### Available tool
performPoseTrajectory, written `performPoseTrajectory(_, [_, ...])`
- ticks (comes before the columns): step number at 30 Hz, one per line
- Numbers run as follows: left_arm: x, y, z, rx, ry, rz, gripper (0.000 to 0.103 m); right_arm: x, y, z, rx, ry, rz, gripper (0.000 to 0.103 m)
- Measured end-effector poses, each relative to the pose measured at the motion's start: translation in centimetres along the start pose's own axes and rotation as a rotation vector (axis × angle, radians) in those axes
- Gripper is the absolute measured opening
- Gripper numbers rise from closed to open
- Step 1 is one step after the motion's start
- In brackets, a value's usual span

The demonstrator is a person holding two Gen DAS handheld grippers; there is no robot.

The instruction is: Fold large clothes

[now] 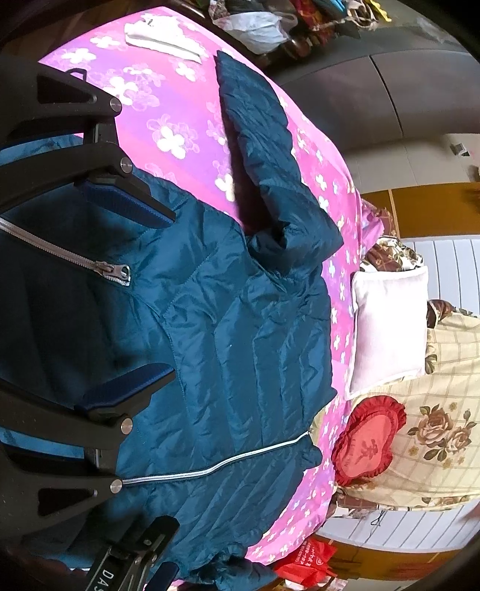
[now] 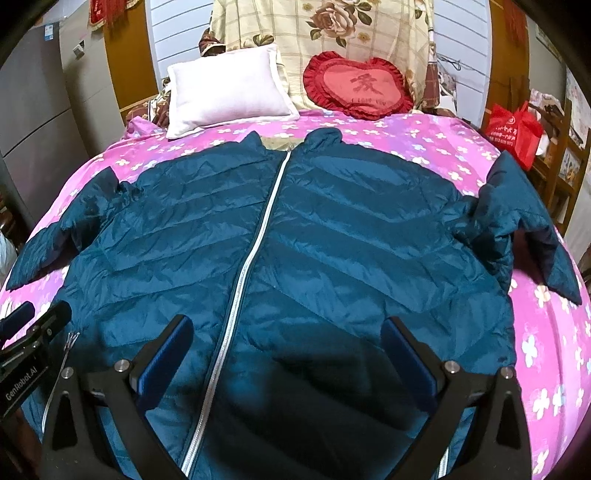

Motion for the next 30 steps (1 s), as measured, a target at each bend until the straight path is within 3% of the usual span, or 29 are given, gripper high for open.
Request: performPoseTrajectory(30, [-2.1,0.5,-0.9,-0.001,-0.041,0.033,0.057,-3.1,0.0,-0.4,-0.027,-0.026,0.023,0.103])
Point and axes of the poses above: each gripper's, at about its wrist camera, not at the fingertips, and x roughly against the way its jaws point, z to its left, y to its top, the point moved 1 cm from there along -x, roughly the way its jaws point, and after that the axes turned 2 degrees about -y, right-handed, at the moved point
